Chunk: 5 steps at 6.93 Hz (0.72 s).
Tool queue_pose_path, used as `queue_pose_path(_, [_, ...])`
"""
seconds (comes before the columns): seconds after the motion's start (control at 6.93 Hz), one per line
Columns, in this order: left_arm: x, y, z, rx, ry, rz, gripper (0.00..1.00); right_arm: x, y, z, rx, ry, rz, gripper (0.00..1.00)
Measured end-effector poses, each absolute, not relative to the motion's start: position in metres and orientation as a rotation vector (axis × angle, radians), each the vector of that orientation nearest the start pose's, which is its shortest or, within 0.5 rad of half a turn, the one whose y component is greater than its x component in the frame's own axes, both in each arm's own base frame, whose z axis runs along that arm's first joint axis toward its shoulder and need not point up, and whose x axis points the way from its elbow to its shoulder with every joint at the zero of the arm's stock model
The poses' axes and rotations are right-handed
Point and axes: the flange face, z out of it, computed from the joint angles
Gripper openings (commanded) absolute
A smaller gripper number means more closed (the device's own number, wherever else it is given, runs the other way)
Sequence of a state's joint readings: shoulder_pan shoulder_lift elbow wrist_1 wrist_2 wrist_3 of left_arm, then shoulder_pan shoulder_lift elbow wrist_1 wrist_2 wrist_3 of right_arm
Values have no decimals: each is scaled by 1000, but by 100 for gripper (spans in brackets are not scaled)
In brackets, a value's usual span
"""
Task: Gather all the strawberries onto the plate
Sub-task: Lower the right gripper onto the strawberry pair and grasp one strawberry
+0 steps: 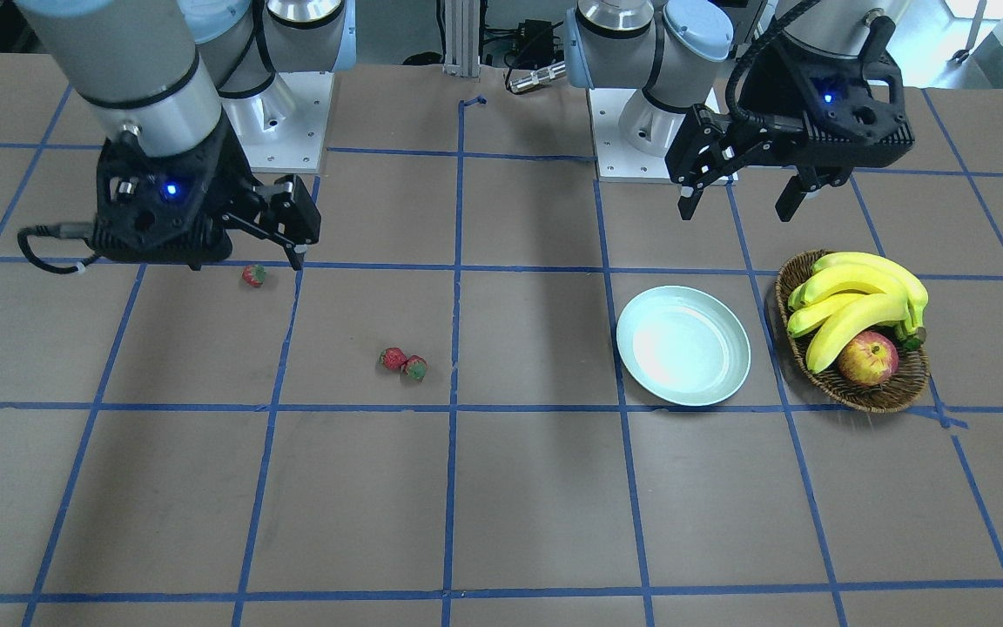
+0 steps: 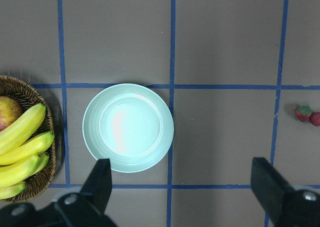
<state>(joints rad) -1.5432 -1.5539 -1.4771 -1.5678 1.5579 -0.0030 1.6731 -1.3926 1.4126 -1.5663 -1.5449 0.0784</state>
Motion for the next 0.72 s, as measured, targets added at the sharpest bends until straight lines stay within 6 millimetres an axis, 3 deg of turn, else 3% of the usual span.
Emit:
queue_pose_path(0.29, [-121, -495, 545, -47, 3148, -187, 100, 246, -566, 395, -165, 3110, 111, 100])
queue_pose_path(0.43, [-121, -495, 546, -47, 3148, -188, 100, 270, -559, 349, -223, 3108, 105, 100])
queue_pose_path(0.72, [-121, -495, 546, -45, 3148, -187, 100, 284, -534, 262, -271, 3098, 11, 98])
